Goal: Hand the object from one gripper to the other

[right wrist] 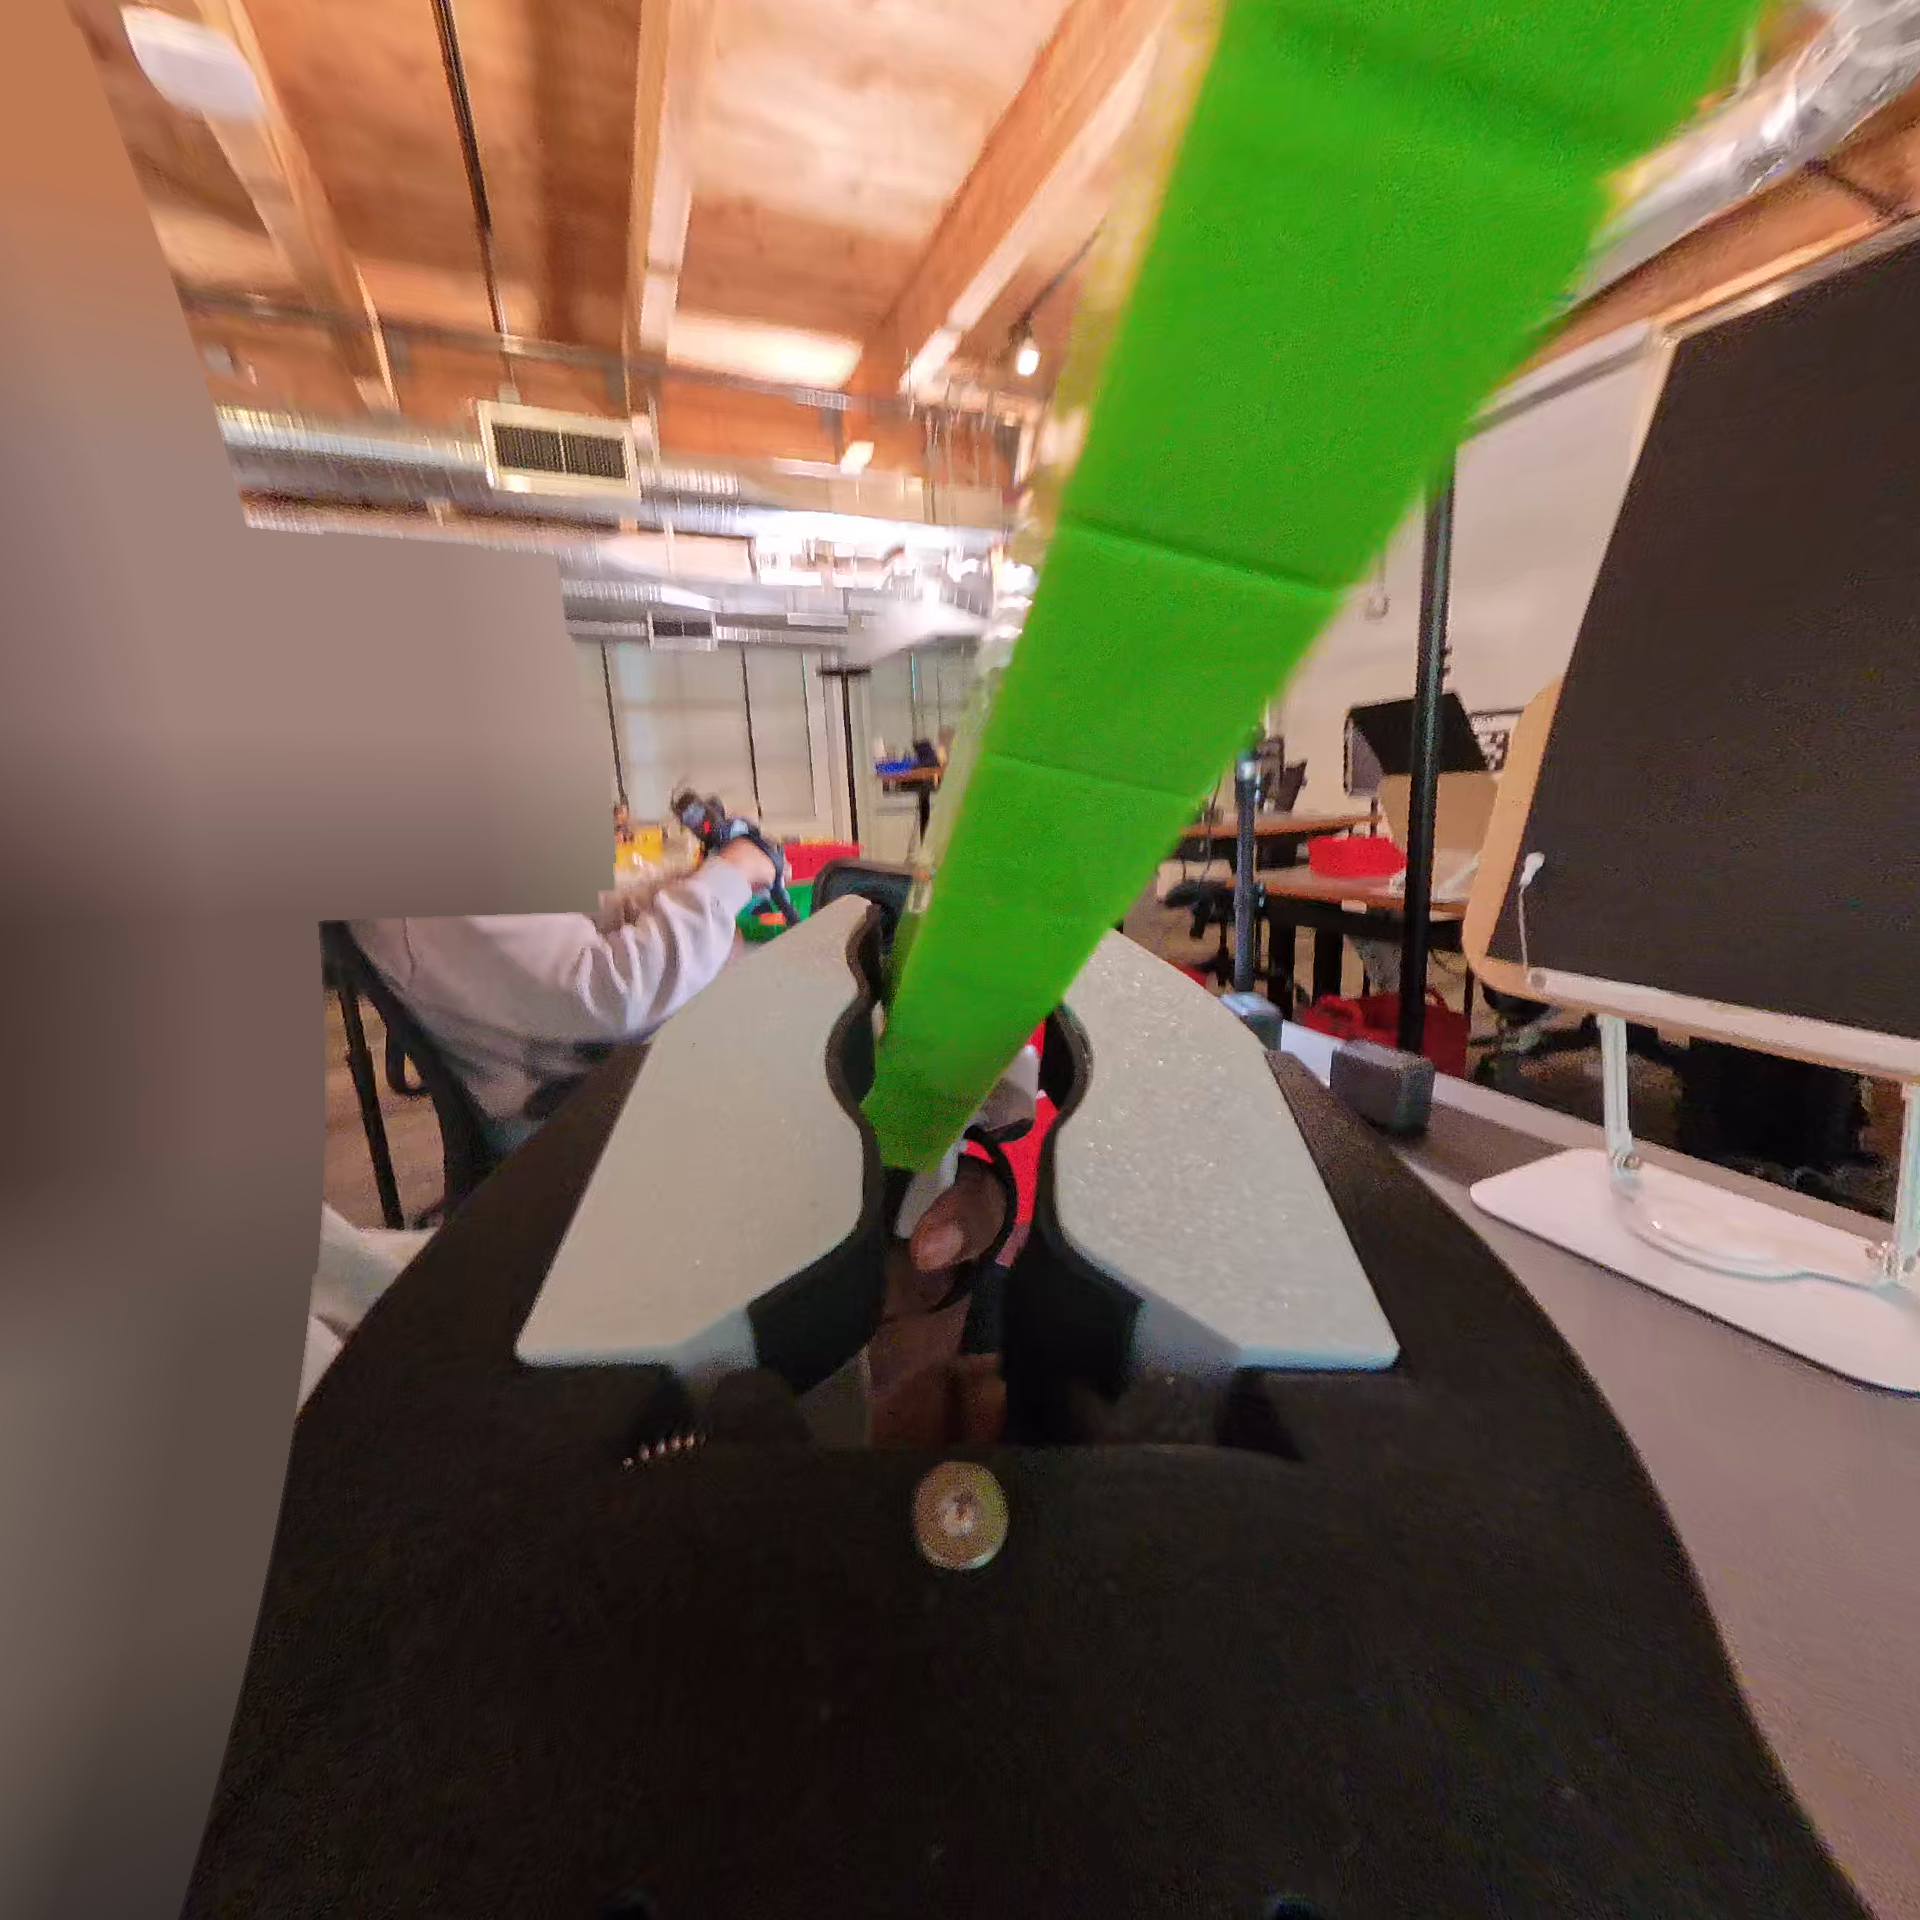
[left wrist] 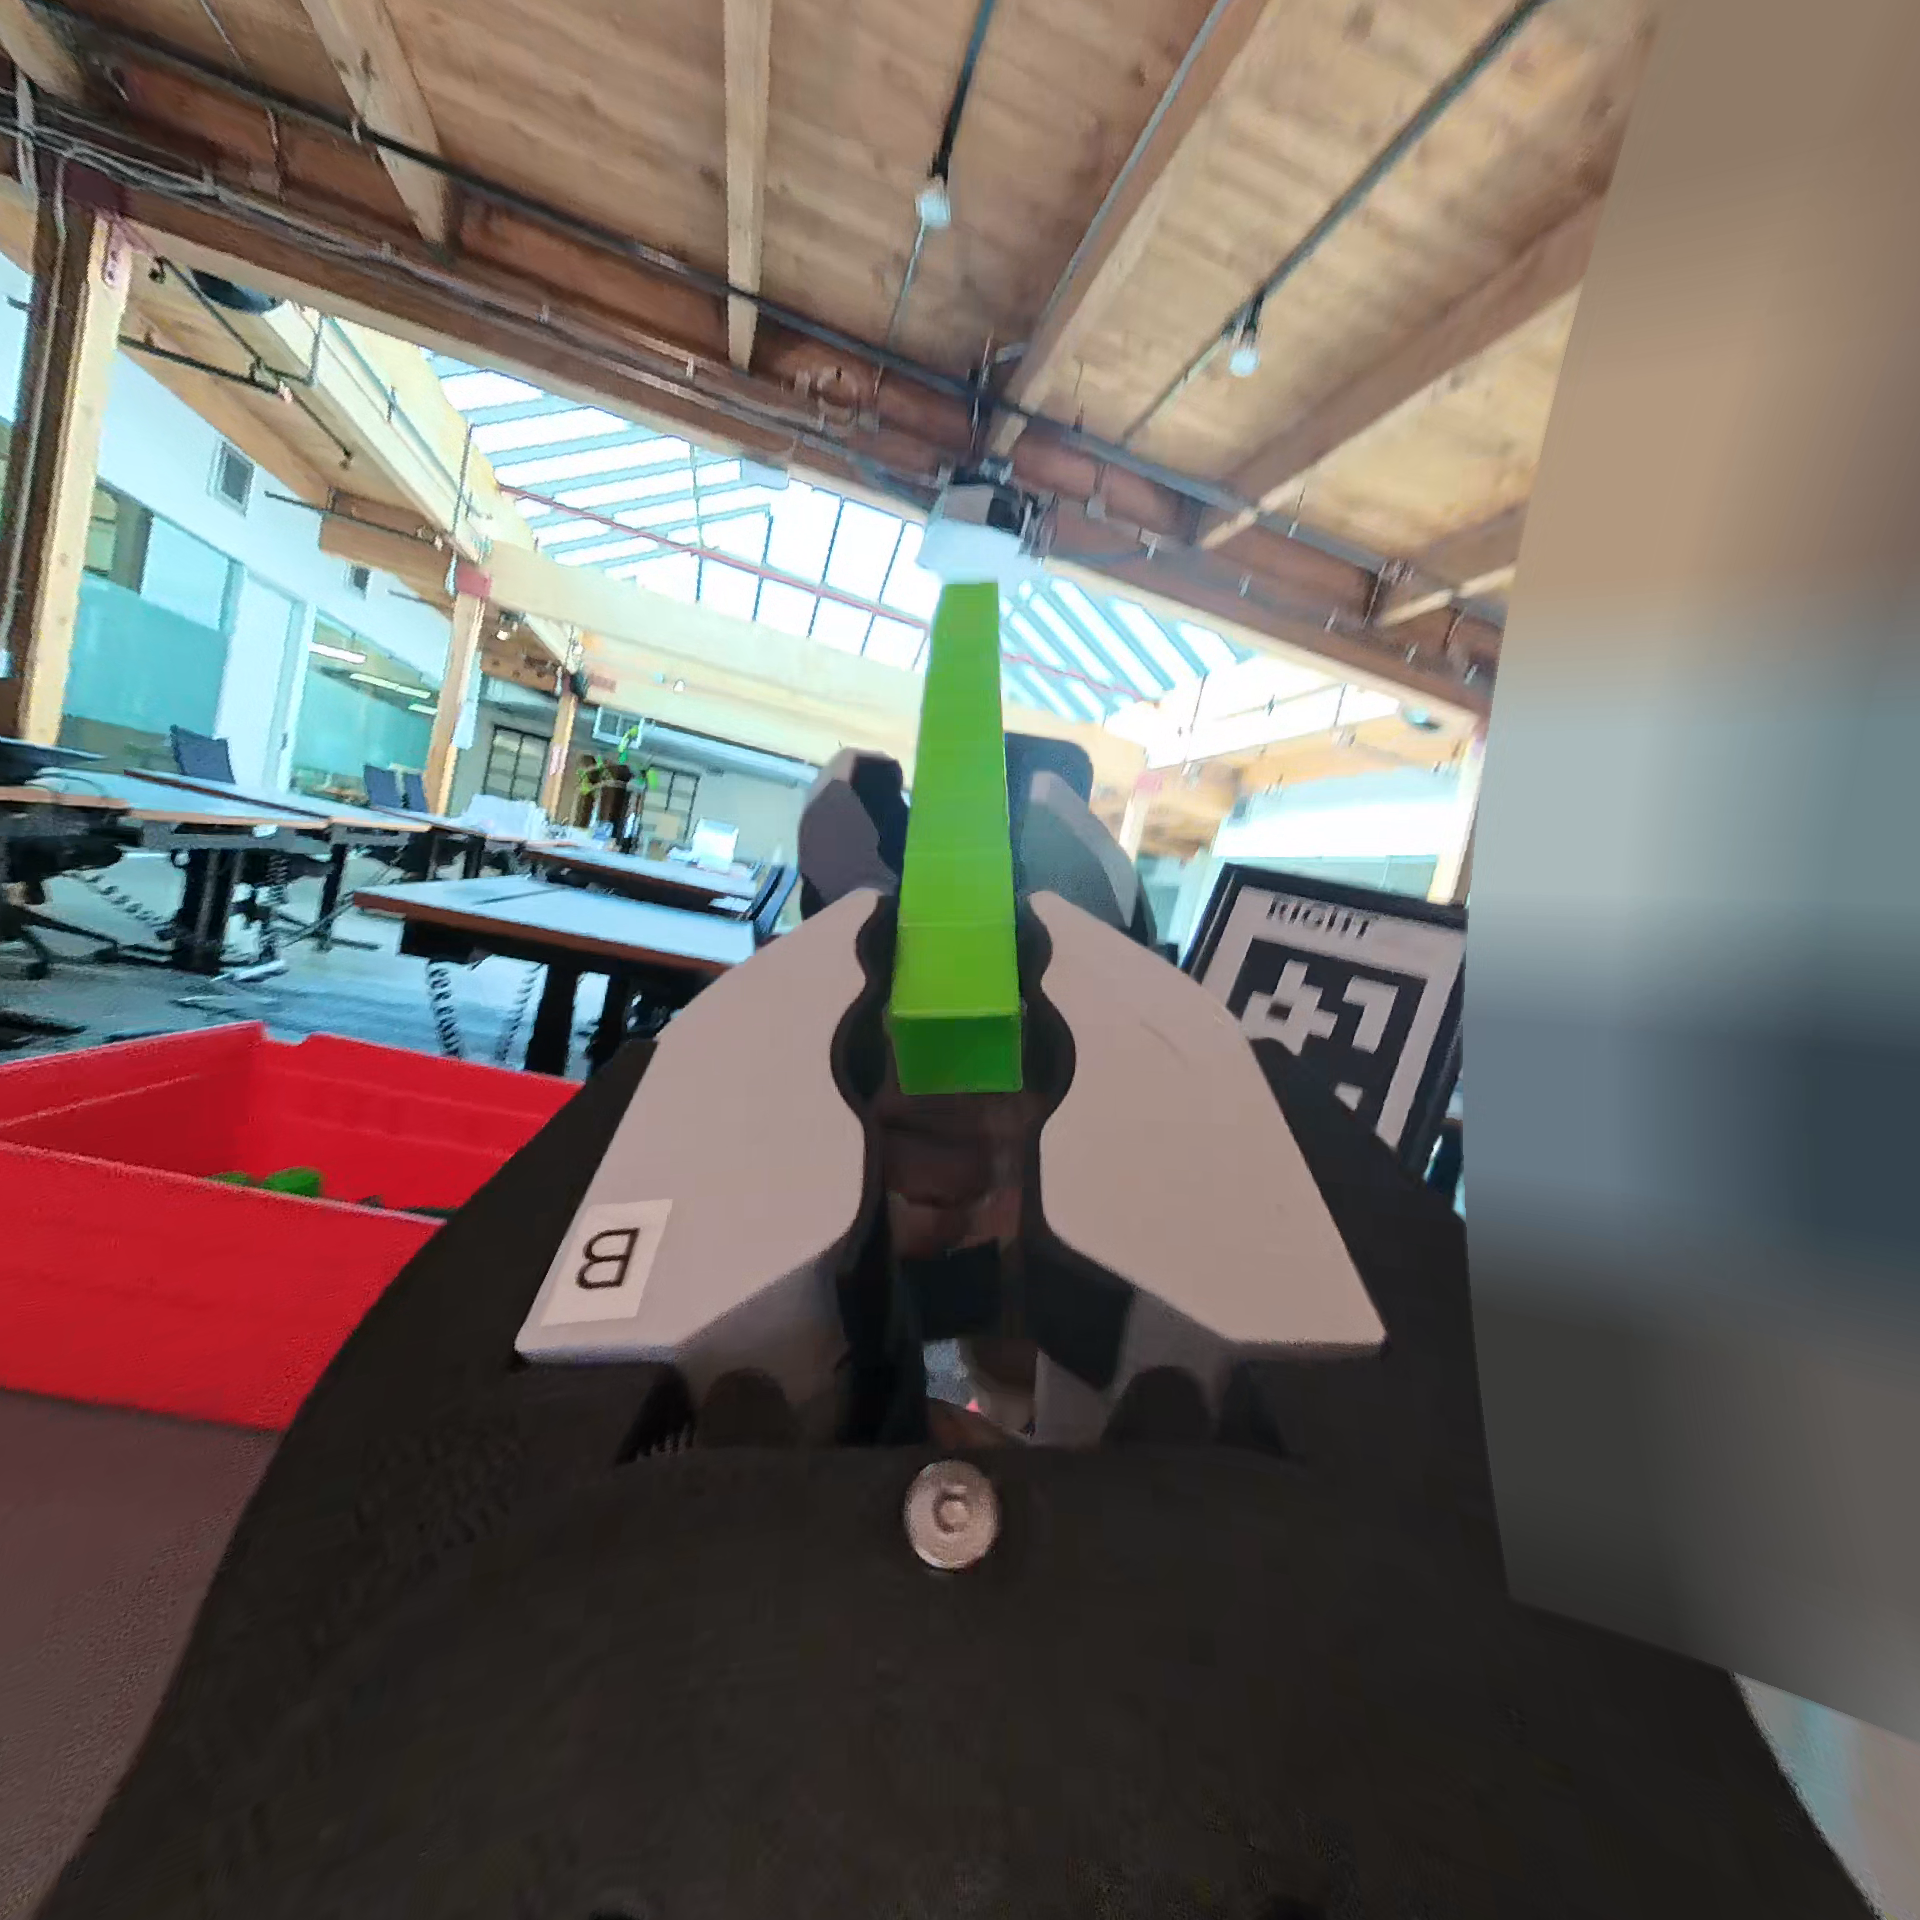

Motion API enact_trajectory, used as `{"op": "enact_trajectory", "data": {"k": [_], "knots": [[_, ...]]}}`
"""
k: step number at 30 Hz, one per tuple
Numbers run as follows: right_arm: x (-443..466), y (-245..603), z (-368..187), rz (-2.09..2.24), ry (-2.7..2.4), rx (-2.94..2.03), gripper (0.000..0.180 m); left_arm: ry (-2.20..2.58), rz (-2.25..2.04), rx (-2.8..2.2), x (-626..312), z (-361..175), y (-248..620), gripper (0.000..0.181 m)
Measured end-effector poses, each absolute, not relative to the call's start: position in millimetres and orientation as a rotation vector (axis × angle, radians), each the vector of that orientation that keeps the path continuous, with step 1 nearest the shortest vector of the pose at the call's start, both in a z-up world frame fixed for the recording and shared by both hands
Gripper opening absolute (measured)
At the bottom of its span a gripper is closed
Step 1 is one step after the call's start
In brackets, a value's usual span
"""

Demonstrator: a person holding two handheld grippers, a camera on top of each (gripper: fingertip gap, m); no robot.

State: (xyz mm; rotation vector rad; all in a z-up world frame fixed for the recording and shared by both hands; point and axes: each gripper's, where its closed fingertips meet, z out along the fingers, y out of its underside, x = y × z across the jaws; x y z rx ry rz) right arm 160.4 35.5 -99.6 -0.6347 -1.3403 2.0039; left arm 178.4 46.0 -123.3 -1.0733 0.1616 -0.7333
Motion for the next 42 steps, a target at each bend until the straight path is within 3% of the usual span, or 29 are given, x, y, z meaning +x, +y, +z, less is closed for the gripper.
{"op": "enact_trajectory", "data": {"k": [8,19,23,28,33,34,36,40,42], "knots": [[167,27,-113,1.925,-1.552,-0.690,0.023,0.377,-0.673,-1.324,200,-159,54,0.024],[160,15,-126,1.795,-1.612,-0.683,0.025,0.309,-0.828,-1.145,204,-143,52,0.024],[166,18,-132,1.750,-1.698,-0.671,0.022,0.423,-0.751,-1.326,195,-157,43,0.055],[166,12,-161,1.648,-1.923,-0.705,0.022,0.360,-0.531,-1.298,164,-136,24,0.062],[159,-10,-196,1.575,-2.119,-0.707,0.022,0.381,-0.451,-1.342,178,-136,27,0.059],[159,-14,-201,1.564,-2.151,-0.701,0.022,0.381,-0.445,-1.347,180,-137,28,0.053],[158,-19,-207,1.556,-2.184,-0.693,0.023,0.386,-0.450,-1.325,181,-135,27,0.024],[154,-16,-194,1.641,-2.086,-0.662,0.023,0.289,-0.505,-1.211,169,-117,21,0.023],[152,-10,-187,1.666,-2.024,-0.629,0.033,0.208,-0.544,-1.097,154,-102,14,0.023]]}}
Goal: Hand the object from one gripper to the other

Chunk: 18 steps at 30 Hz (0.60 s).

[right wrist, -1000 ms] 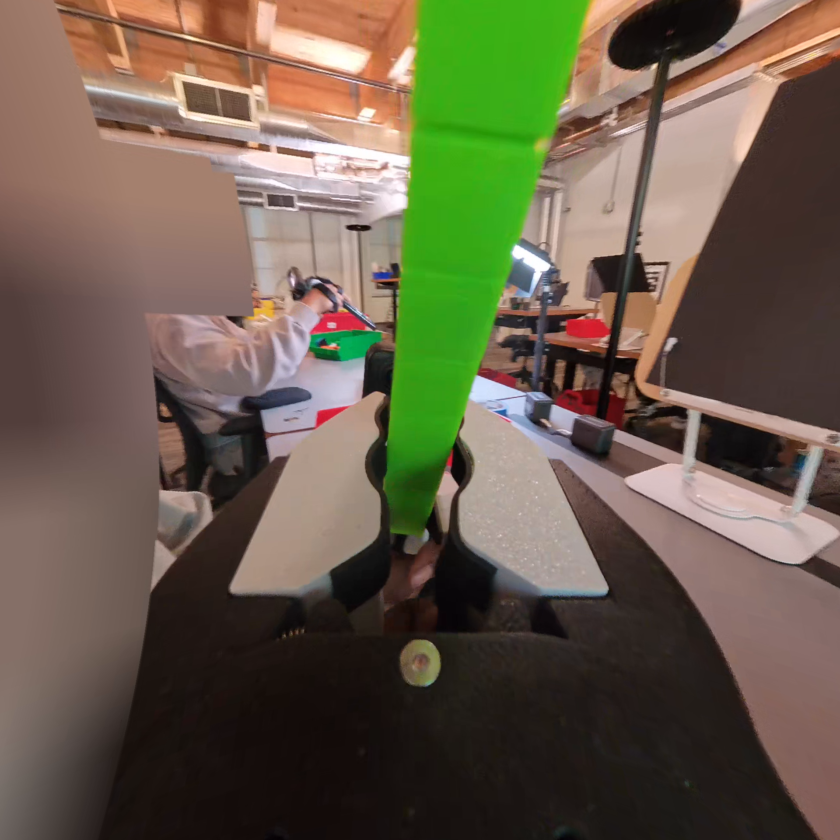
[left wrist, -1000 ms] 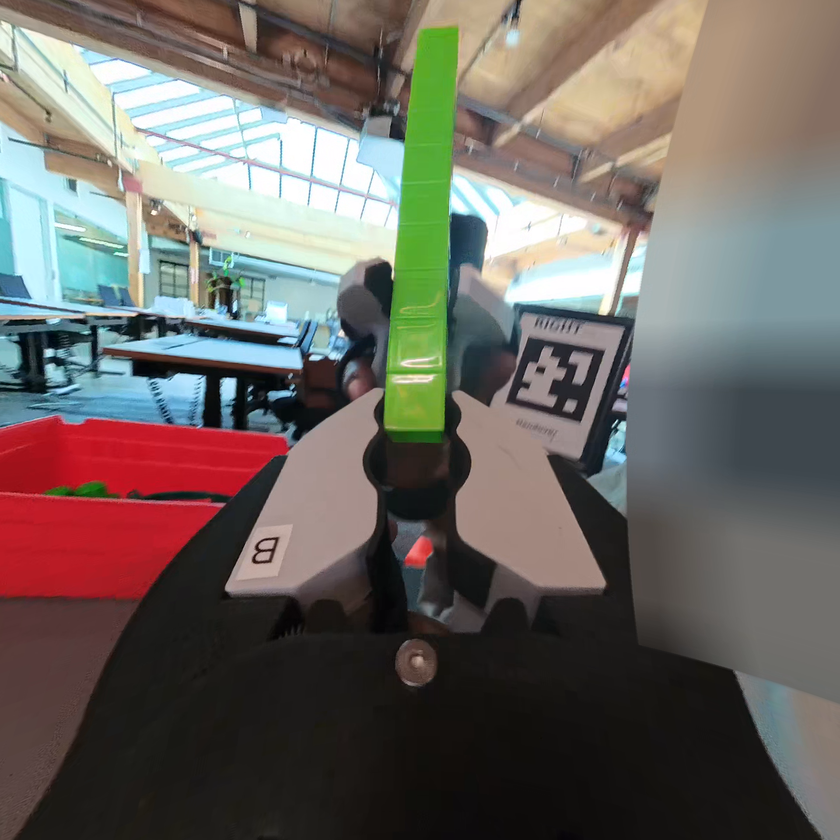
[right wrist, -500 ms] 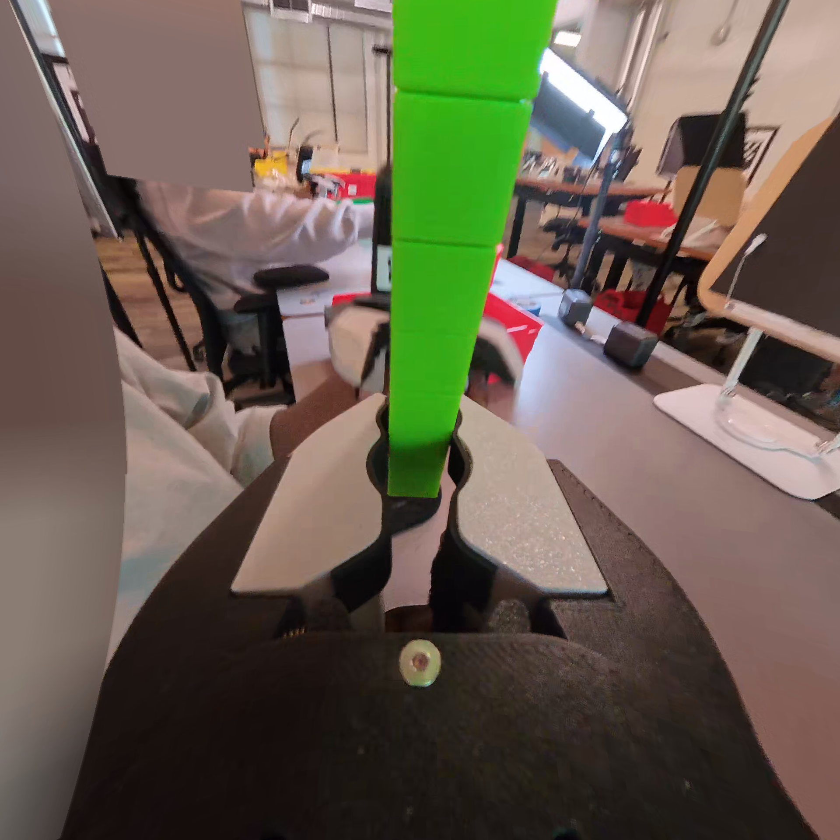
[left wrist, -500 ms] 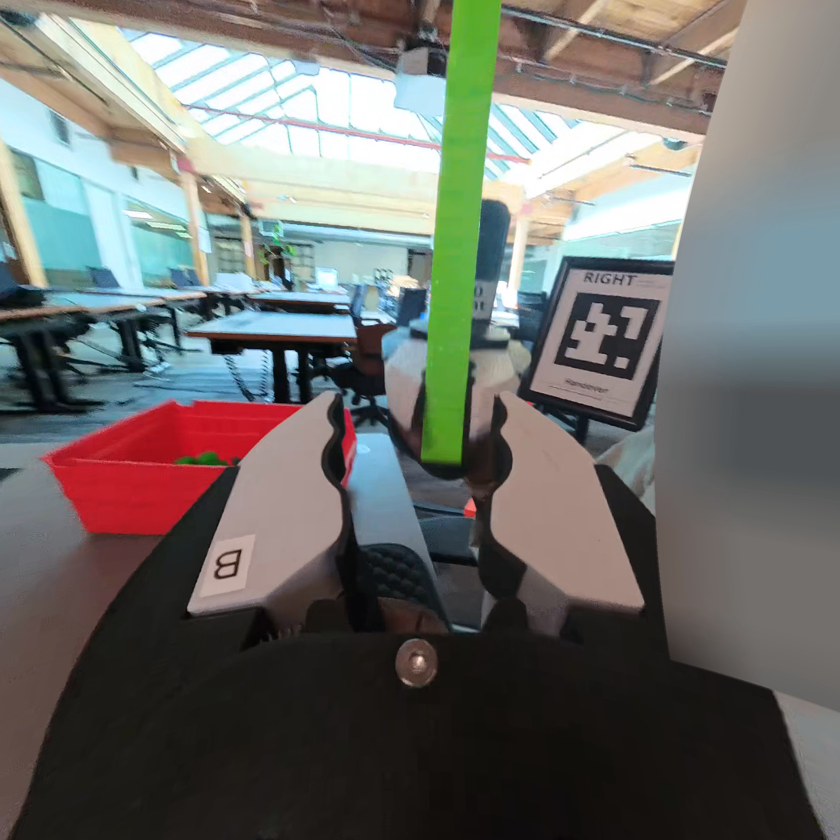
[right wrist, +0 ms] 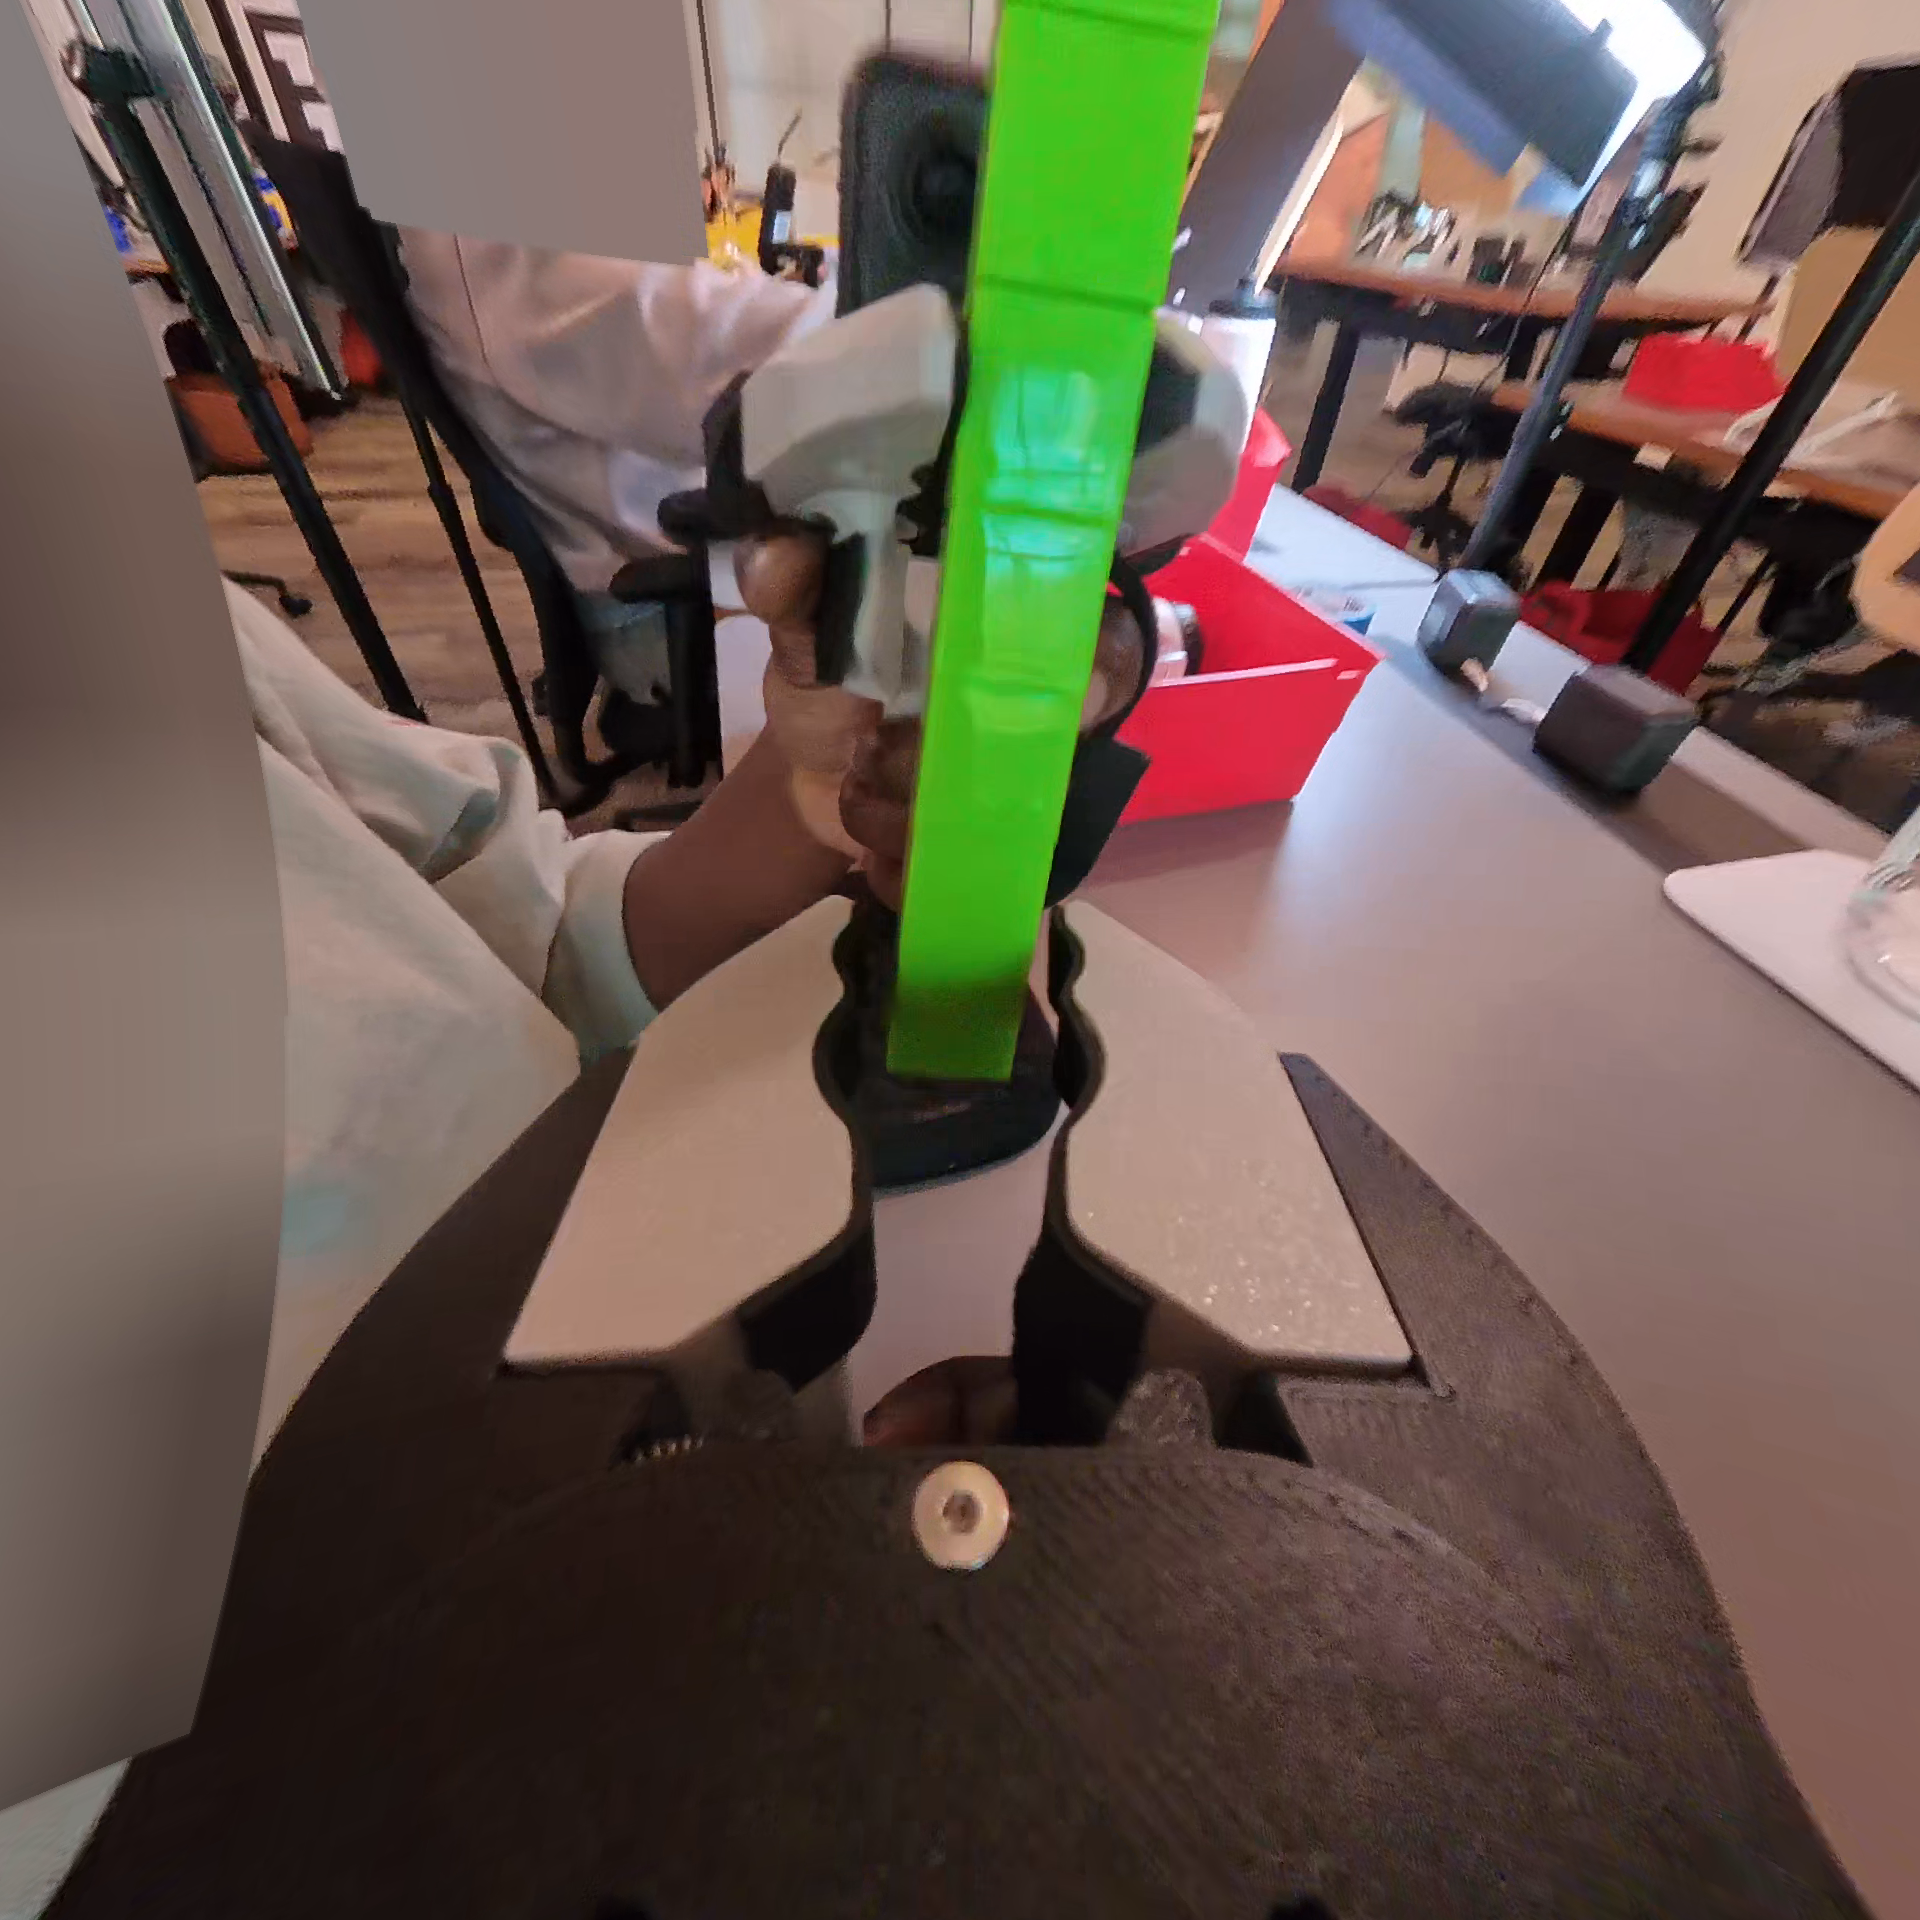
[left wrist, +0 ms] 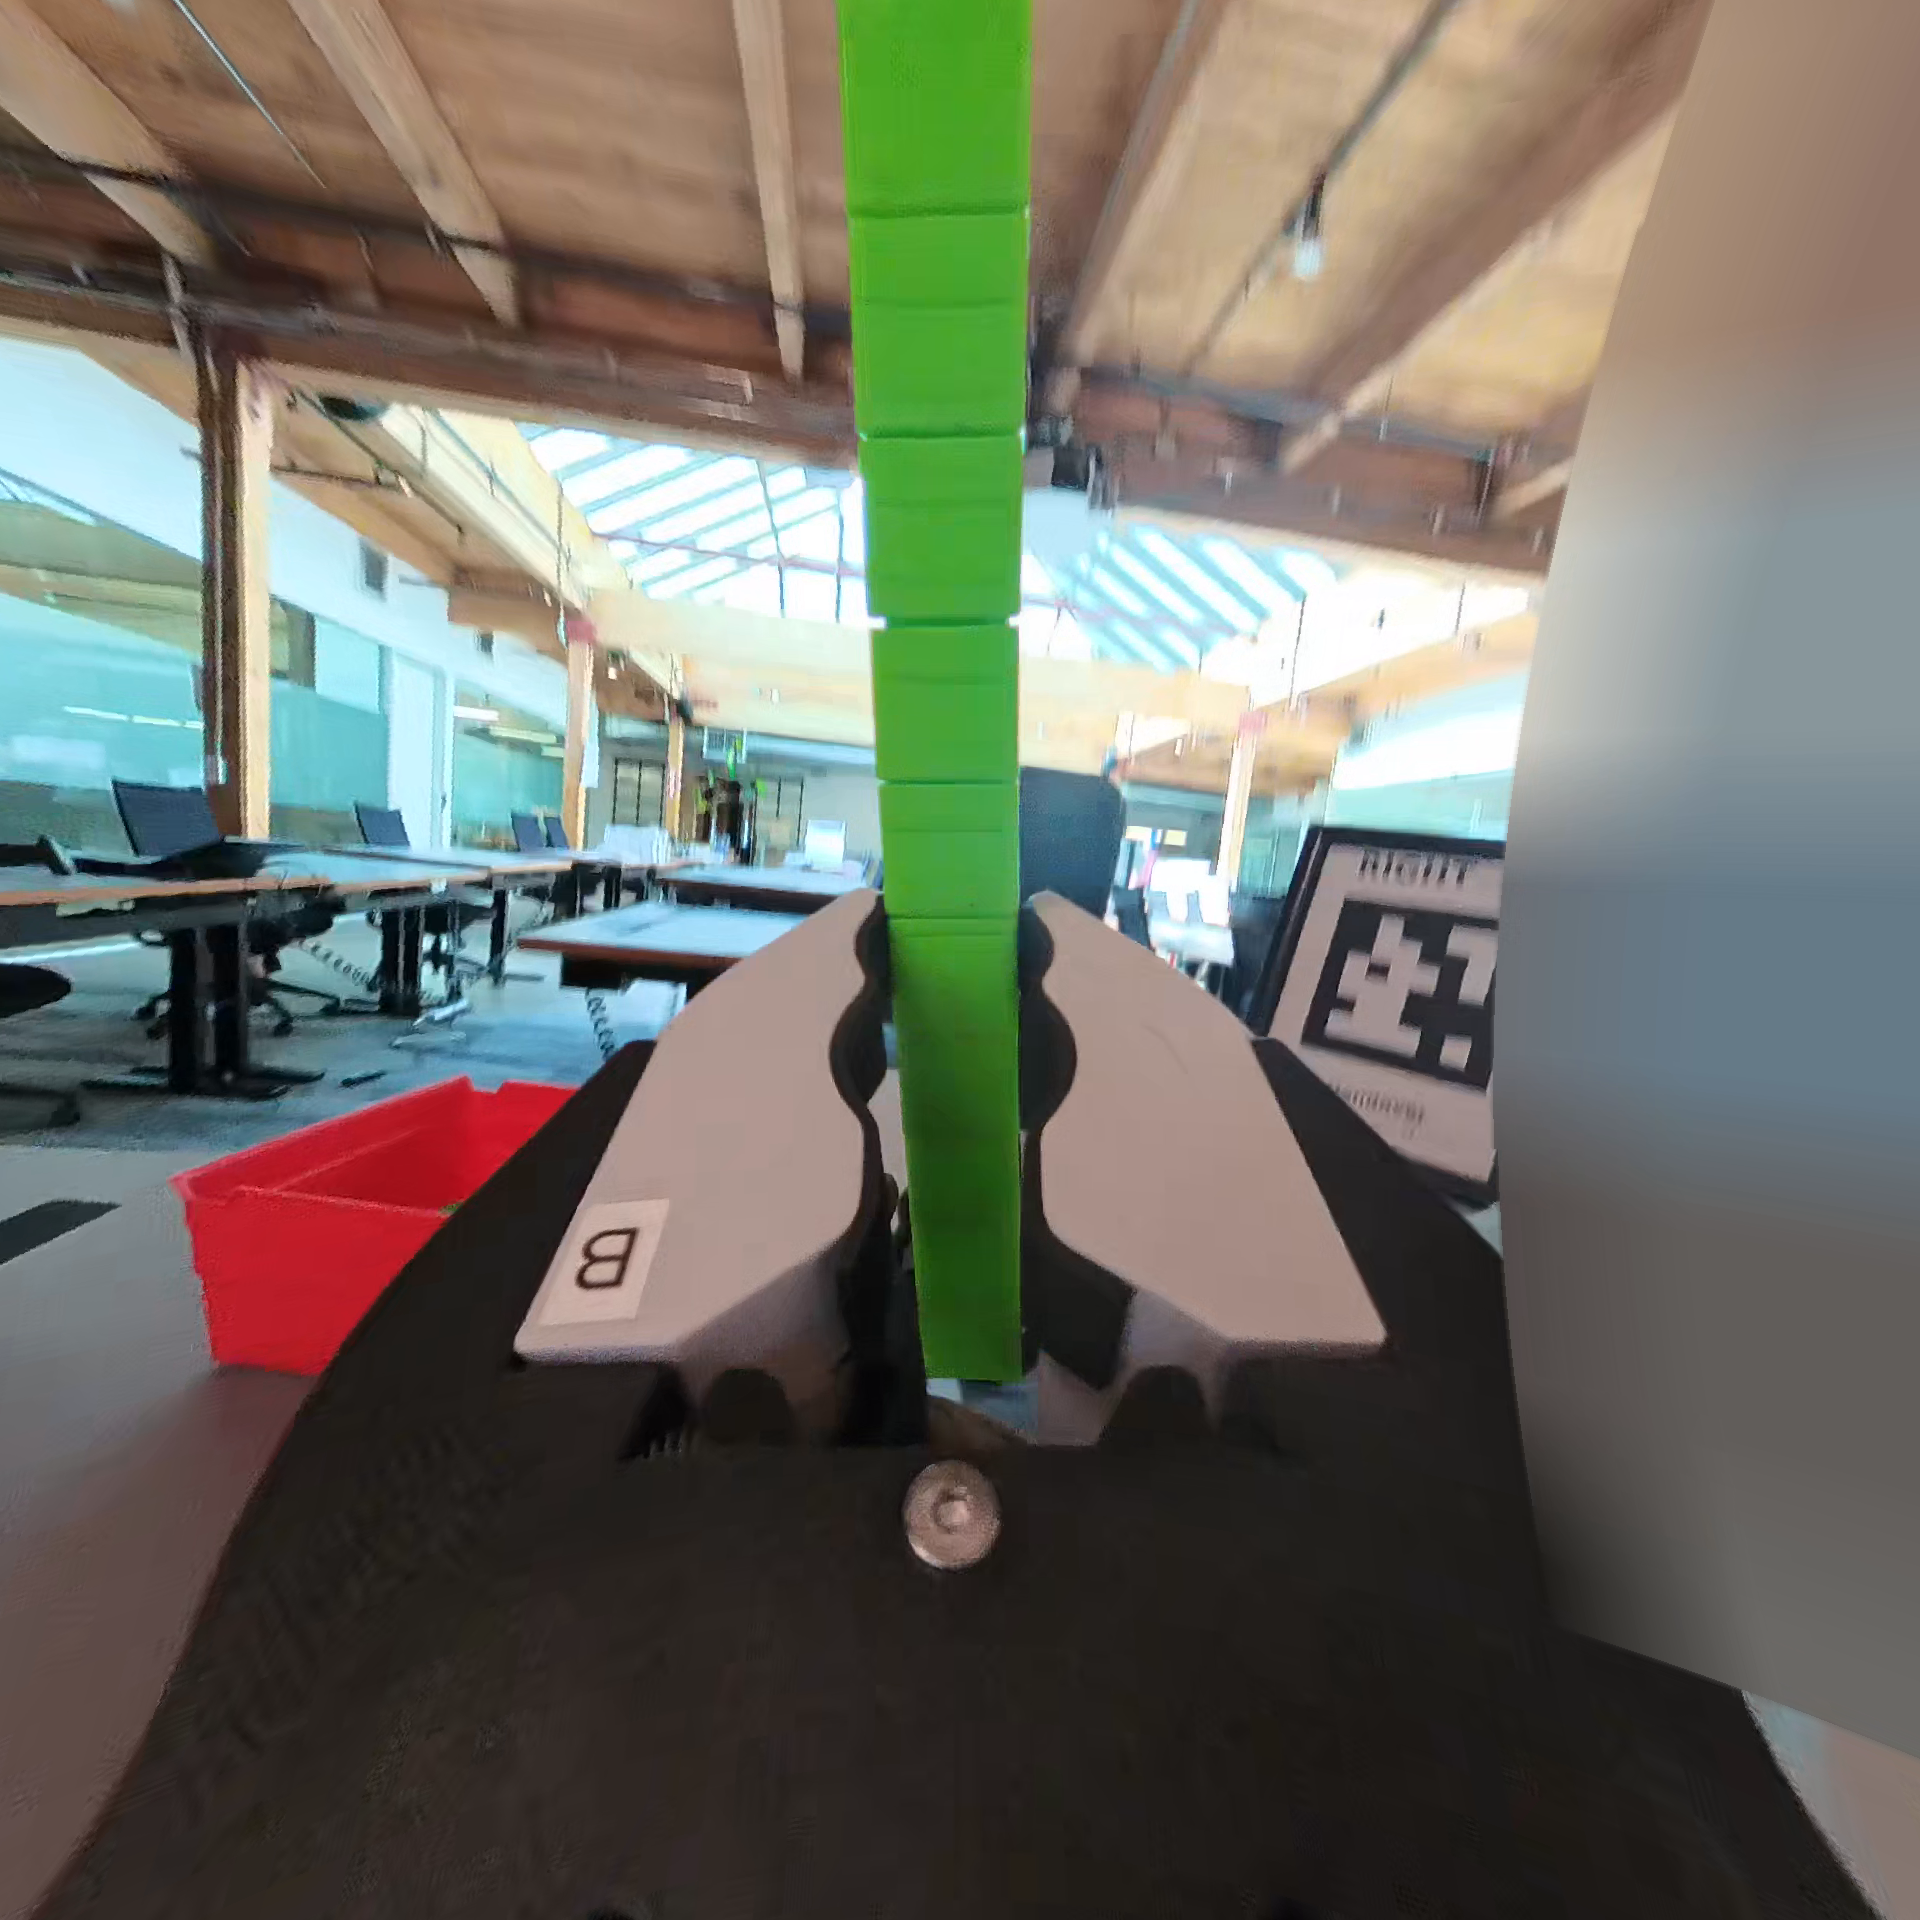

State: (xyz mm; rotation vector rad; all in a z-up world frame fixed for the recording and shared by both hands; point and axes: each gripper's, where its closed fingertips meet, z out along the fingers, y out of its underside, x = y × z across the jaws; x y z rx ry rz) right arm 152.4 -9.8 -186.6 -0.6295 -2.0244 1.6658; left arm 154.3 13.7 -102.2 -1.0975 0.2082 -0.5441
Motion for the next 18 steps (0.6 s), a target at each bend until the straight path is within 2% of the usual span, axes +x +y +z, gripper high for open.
{"op": "enact_trajectory", "data": {"k": [2,8,10,14,18], "knots": [[153,-6,-177,1.711,-1.963,-0.611,0.025,0.167,-0.600,-1.053,146,-97,9,0.024],[161,10,-162,1.814,-1.928,-0.630,0.022,0.191,-0.579,-1.066,140,-95,0,0.033],[163,13,-159,1.836,-1.921,-0.628,0.022,0.209,-0.562,-1.079,138,-94,-4,0.023],[164,17,-142,1.934,-1.796,-0.583,0.022,0.167,-0.553,-1.014,136,-86,-5,0.023],[159,27,-116,2.105,-1.499,-0.553,0.059,0.004,-0.573,-0.807,113,-71,-16,0.023]]}}
